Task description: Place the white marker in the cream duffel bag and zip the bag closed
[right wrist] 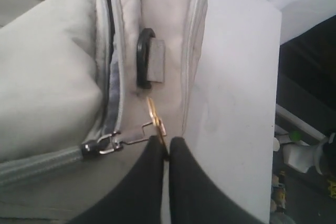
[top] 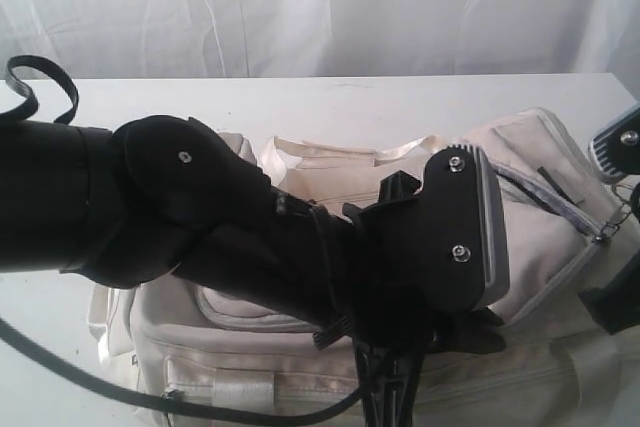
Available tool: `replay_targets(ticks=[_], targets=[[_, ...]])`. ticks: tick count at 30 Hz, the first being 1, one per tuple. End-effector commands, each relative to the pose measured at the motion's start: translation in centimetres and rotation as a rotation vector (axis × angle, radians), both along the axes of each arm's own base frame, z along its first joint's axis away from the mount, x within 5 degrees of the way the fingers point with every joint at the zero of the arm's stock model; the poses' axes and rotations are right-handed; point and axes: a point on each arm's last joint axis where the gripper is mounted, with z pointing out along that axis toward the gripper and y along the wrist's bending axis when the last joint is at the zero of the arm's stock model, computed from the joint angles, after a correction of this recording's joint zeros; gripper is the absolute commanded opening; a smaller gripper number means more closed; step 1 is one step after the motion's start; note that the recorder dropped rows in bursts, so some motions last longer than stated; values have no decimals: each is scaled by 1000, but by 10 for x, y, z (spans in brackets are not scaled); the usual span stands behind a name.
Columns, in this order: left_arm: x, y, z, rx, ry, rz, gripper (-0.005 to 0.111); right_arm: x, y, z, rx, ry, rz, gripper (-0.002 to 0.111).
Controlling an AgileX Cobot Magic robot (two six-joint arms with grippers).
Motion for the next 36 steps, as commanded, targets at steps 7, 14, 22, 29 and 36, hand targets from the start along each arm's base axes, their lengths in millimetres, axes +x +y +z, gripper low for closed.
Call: replay_targets(ticks=[7,14,22,29,36], targets=[[-18,2,4,3,62,-121,0,41,11,-13,-111,-42,50,0],[-22,6,-4,34,94,-128,0,62,8,-20,-110,-59,65,0],[-28,16,-27,96,136,-116,0,75,7,-3,-53,-137,102,0],[-32,20,-33,125,148,-147,0,96,16,-4,-70,-120,133,0],[-35,20,-33,127,167,-173,0,126,21,-4,-60,-120,139,0]])
